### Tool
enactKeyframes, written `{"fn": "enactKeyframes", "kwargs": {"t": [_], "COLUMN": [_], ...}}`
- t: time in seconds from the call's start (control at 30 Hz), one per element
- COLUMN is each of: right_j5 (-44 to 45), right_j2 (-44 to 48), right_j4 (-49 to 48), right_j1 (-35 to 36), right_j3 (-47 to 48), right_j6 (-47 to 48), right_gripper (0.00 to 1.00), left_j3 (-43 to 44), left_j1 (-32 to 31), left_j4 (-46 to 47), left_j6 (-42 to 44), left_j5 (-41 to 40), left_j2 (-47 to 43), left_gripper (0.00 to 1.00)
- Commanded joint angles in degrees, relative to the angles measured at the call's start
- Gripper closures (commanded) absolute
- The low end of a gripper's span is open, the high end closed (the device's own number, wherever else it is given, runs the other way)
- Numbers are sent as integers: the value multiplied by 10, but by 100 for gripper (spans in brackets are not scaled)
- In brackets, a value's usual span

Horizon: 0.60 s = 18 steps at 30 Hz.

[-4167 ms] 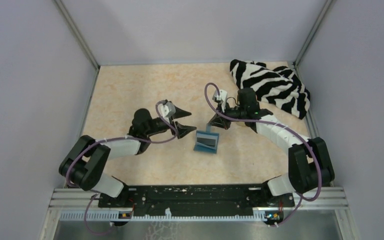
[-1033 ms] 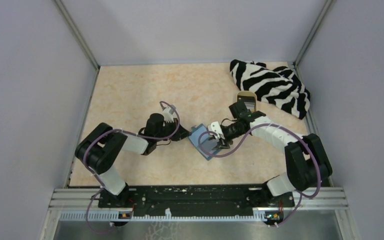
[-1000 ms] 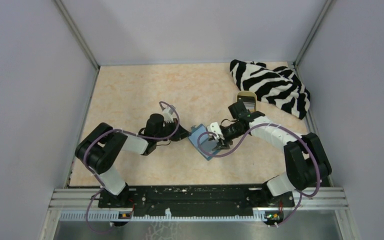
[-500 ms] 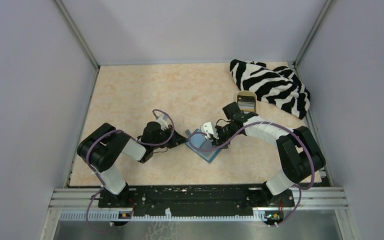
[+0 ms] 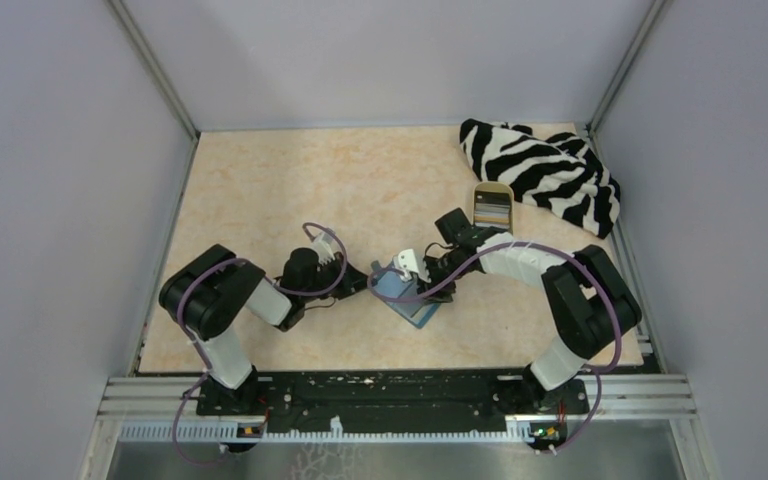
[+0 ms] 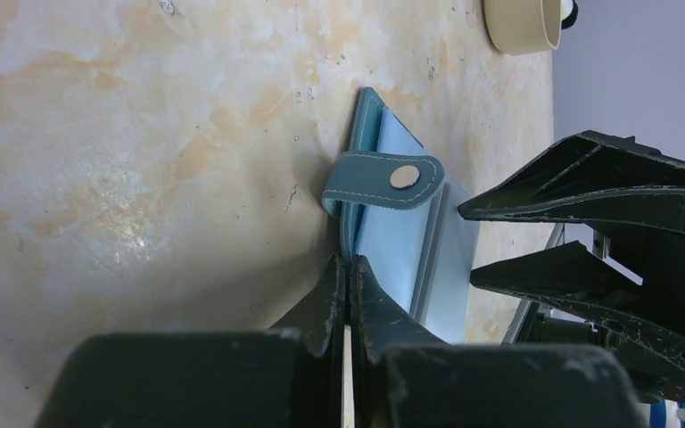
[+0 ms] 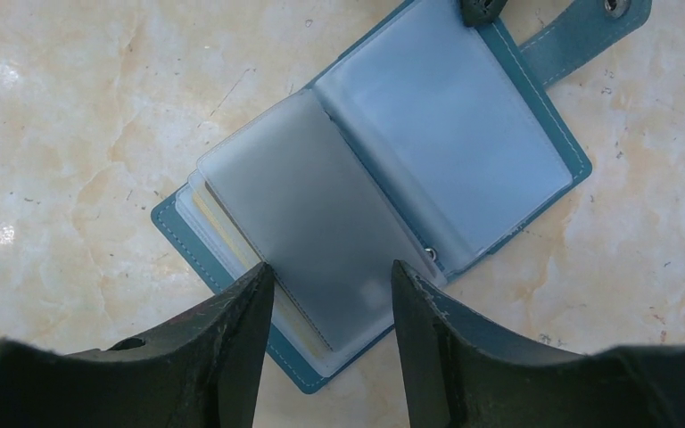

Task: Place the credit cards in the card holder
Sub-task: Open the card holder at the center of the board.

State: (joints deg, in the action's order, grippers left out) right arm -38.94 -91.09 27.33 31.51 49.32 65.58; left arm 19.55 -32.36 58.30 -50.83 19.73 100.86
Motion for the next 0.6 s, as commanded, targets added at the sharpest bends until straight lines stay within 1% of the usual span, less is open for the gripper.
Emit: {"fn": "enactKeyframes", "kwargs": {"t": [0.0,0.13,0.2,0.37,0.43,0.57], "right_j5": [27,20,11,-6,-1,21], "right_j2": [-12,-8,-7,-15,-15,-15], "right_j4": [-38,-63,-60,-19,-28,-53], "right_j1": [19,20,20,20,19,20], "right_j3": [20,24,29,50,47,40], "right_j6": [-52,-102,-112,-105,-112,-133], "right_gripper": [51,55,54,47,46,48], "left_j3": [-7,-8,-10,-12,-12,-13], "left_j1": [-1,-3,-4,-5,-4,-6], "left_j4": [40,54,61,80,85,92], "left_j6": [-2,-2,-3,-6,-7,-8], "left_j5": [33,44,48,57,60,67], "left_j2": [15,23,27,36,39,39], "left_gripper": [100,100,100,100,100,100]}}
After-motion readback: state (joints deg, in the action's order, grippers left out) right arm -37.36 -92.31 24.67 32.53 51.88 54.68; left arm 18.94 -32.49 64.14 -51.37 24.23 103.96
